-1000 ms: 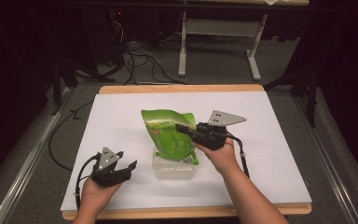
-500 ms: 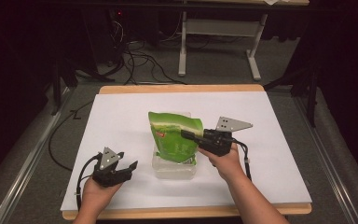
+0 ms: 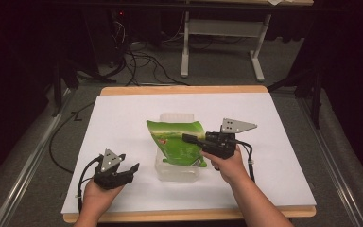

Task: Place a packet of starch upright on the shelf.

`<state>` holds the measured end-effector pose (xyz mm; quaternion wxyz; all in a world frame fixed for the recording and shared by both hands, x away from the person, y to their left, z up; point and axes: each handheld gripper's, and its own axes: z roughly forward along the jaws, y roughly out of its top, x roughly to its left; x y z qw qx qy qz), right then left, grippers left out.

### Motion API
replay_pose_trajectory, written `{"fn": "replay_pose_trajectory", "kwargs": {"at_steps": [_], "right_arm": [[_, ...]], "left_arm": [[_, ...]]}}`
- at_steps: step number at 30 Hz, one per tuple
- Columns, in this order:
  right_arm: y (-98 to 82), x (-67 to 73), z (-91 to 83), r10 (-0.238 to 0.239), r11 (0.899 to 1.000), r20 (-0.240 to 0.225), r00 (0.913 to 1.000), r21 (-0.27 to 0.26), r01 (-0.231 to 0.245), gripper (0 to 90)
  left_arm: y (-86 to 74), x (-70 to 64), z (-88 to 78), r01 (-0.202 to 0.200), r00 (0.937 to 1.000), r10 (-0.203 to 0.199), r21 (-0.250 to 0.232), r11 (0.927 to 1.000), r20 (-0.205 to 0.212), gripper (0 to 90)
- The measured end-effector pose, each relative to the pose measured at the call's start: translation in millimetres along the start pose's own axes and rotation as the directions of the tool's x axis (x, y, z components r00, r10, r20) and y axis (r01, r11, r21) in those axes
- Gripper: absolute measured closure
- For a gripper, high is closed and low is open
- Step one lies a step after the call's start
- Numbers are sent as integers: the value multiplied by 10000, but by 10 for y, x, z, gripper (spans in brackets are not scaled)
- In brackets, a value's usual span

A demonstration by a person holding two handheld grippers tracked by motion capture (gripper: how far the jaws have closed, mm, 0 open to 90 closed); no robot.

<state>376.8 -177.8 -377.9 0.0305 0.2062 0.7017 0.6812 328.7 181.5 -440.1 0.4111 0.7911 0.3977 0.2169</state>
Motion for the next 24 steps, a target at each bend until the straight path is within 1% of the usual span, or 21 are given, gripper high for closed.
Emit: {"fn": "replay_pose_trajectory", "kwargs": {"at_steps": [3,5,8,10,12,15,17,18,21,24], "right_arm": [[-52,-22,73,109,9998,119,9999,140,-110,900],[-50,-7,131,139,9999,149,9998,97,-140,900],[26,58,245,-152,9999,-11,9999,20,152,900],[68,88,312,-260,9995,-204,9995,-163,256,900],[66,89,340,-326,9992,-139,9994,-223,322,900],[-63,21,322,-162,9998,273,9995,126,159,900],[-151,-27,264,81,9999,446,9990,96,-86,900],[-178,-35,236,100,9998,582,9983,145,-109,900],[-235,-21,181,12,9991,931,9957,430,-52,896],[-289,7,149,-33,9973,1339,9910,734,-66,894]], "left_arm": [[1,1,-6,24,10000,-24,-11,10000,-2,375],[1,1,-3,32,10000,-32,-6,10000,-4,375],[0,1,3,17,10000,-18,19,10000,10,375],[0,1,-3,22,10000,-22,-25,10000,-14,375],[2,7,-15,42,10000,-42,-65,10000,9,375],[-4,20,-24,70,10000,-70,-69,10000,23,375],[-5,19,-24,64,10000,-64,-59,10000,24,375],[-4,18,-23,51,10000,-50,-65,10000,23,375],[2,0,-19,32,10000,-32,-92,10000,32,375],[3,-6,-14,41,10000,-41,-52,10000,28,375]]}}
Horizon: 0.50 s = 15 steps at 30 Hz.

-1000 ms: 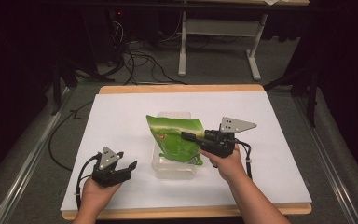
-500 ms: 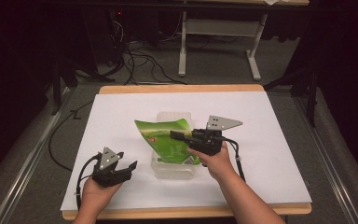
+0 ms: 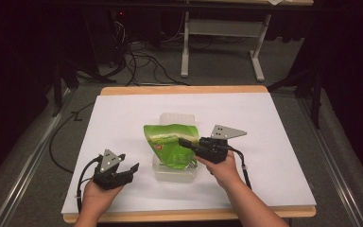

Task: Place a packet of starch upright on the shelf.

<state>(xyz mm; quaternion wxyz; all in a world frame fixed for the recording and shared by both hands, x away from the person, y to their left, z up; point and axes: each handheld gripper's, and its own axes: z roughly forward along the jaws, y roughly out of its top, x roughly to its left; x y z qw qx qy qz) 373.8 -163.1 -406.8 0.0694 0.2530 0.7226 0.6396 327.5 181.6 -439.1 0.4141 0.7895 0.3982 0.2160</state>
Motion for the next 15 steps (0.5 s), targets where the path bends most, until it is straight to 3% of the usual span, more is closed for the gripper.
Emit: {"fn": "replay_pose_trajectory", "kwargs": {"at_steps": [5,10,13,15], "right_arm": [[-67,33,-25,-51,9998,444,9990,172,43,861],[-46,58,-124,159,9999,693,9975,-1,-159,642],[-74,82,-171,25,10000,678,9977,92,-31,632],[-81,103,-172,-112,9999,666,9977,135,103,696]], "left_arm": [[0,-4,-3,-17,10000,17,-25,10000,1,375],[-2,1,-1,26,10000,-26,-11,10000,-5,375],[1,-6,2,-22,10000,22,2,10000,4,375],[3,-10,2,-46,10000,46,1,10000,20,375]]}}
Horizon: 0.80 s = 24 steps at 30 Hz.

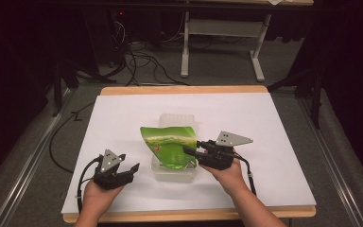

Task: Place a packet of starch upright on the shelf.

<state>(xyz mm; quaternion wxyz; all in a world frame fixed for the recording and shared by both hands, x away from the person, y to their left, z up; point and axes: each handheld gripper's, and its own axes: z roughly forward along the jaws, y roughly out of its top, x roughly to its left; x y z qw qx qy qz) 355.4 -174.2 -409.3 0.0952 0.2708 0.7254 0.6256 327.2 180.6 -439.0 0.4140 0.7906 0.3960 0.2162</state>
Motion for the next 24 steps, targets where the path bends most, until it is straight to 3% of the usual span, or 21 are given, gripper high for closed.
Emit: {"fn": "replay_pose_trajectory", "kwargs": {"at_steps": [3,5,7,10,17,24], "right_arm": [[0,40,34,-96,9999,-16,10000,134,96,841],[-23,50,75,-180,9984,440,9989,552,156,868],[-90,6,88,22,9964,591,9983,844,-72,879],[-160,-69,67,288,9938,644,9975,1056,-355,883],[-180,-21,58,110,9919,786,9968,1249,-208,872],[-147,-21,51,198,9938,850,9962,1071,-289,765]], "left_arm": [[-2,0,-2,15,10000,-15,-1,10000,-3,375],[-3,6,-3,57,10000,-57,-16,10000,-1,375],[-3,12,-5,63,10000,-64,-42,10000,-10,375],[-1,9,-12,32,10000,-32,-58,10000,-4,375],[1,6,-9,27,10000,-27,-62,10000,16,375],[3,9,-19,68,10000,-68,-126,9999,10,375]]}}
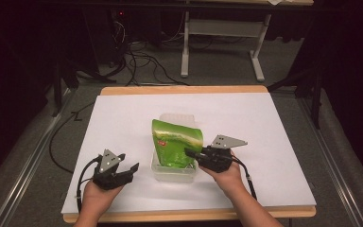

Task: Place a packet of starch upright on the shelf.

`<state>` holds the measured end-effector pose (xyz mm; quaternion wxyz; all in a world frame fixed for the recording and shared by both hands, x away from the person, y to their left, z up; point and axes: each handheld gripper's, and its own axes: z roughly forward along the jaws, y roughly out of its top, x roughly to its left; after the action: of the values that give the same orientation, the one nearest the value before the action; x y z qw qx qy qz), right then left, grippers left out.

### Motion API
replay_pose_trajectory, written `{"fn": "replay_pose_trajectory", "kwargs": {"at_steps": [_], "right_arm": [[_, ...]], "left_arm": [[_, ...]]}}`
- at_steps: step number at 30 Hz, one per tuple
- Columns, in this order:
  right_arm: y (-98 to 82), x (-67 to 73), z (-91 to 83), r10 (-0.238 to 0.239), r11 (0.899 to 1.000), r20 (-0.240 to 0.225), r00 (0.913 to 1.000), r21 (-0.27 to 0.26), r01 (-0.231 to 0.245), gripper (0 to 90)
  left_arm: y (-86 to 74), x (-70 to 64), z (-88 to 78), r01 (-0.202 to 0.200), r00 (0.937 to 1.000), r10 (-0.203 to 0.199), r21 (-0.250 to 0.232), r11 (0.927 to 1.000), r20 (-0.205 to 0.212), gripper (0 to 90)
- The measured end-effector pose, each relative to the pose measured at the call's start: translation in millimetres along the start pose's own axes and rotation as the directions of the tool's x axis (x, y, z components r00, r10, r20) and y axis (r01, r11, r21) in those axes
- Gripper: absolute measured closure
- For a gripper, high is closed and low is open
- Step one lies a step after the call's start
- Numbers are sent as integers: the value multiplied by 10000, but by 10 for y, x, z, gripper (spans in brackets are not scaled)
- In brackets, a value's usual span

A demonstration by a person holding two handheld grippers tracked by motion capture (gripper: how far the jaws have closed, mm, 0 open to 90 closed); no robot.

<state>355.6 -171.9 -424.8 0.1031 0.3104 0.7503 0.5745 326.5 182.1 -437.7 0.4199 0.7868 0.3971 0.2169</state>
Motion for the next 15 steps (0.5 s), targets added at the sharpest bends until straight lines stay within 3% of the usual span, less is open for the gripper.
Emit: {"fn": "replay_pose_trajectory", "kwargs": {"at_steps": [5,10,15], "right_arm": [[98,35,-78,-145,9990,133,9998,-431,151,671],[163,52,-158,-109,9976,300,9995,-686,129,506],[212,45,-252,-213,9962,761,9969,-826,276,353]], "left_arm": [[2,-1,-2,20,10000,-20,-51,10000,14,375],[5,15,-16,120,9999,-120,-108,9999,29,375],[7,51,-32,317,9995,-316,-208,9993,32,375]]}}
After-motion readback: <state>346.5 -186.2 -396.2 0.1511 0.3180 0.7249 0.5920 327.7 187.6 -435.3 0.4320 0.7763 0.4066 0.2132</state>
